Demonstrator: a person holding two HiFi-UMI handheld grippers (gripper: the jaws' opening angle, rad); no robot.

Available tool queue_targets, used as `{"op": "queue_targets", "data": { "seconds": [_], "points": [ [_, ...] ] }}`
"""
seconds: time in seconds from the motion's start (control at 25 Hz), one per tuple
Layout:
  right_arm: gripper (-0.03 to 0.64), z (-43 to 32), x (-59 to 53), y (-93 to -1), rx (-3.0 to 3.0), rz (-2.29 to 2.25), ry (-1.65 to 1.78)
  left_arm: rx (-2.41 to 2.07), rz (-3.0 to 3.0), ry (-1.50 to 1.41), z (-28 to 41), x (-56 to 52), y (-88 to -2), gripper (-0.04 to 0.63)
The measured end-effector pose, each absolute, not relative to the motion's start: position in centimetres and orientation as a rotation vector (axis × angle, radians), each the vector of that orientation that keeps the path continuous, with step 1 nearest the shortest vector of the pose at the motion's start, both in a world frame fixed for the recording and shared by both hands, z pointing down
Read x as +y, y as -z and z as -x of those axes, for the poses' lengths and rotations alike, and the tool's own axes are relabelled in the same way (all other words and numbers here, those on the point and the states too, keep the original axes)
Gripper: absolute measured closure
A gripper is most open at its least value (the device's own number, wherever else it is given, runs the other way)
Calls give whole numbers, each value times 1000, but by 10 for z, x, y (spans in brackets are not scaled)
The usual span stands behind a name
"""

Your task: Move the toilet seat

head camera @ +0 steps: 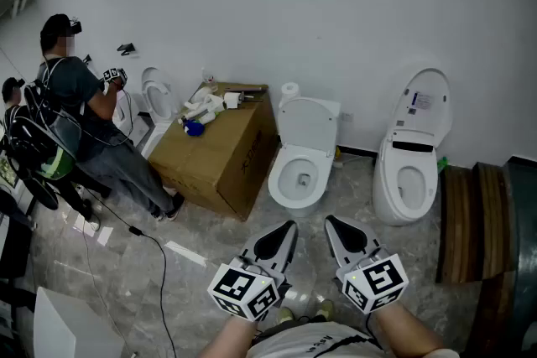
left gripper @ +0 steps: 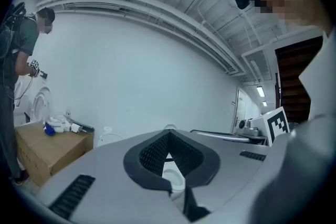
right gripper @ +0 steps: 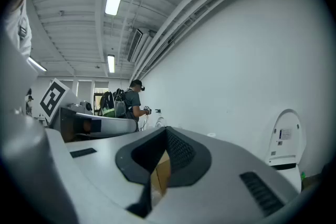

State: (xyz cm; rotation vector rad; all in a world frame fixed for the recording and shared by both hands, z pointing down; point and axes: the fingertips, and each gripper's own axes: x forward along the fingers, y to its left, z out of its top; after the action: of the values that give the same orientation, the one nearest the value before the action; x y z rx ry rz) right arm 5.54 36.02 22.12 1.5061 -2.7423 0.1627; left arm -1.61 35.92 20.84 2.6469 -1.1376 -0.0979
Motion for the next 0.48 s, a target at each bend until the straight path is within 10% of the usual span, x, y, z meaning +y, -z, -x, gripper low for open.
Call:
{"op": "queue_targets", "data": {
  "seconds": [0.48],
  "points": [
    [604,-69,363,-227,-2808,-1464,-226,-1161,-2637,68,2,361,-217,586]
  ]
}}
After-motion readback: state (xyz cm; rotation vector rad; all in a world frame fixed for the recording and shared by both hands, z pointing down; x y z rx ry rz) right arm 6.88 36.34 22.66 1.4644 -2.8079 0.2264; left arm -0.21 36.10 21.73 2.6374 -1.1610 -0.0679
